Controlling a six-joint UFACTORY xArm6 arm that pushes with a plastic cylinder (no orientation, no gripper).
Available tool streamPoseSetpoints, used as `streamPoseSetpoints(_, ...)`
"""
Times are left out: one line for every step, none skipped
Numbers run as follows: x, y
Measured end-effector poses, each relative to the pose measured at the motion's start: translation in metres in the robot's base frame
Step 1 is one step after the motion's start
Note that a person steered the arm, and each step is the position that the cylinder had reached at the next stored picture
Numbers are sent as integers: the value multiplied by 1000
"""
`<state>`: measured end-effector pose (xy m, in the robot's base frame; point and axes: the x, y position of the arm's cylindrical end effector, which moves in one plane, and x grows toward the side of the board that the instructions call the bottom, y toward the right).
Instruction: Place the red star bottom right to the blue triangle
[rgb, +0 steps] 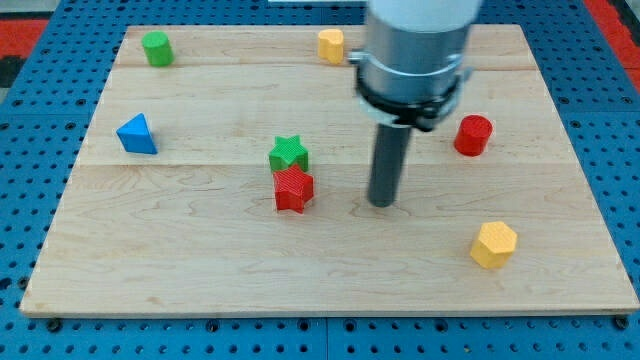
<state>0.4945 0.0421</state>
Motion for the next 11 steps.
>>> streamPoseSetpoints(-7, -53)
streamPoseSetpoints(-17, -87)
streamPoseSetpoints(-40, -95)
streamPoseSetpoints(-42, -134)
streamPoseSetpoints(-64, -176)
streamPoseSetpoints(-59, -184)
streamPoseSetpoints(-40, -147)
streamPoseSetpoints(-41, -180)
streamPoseSetpoints(-42, -228)
streamPoseSetpoints(-24, -163)
streamPoseSetpoints(12, -132)
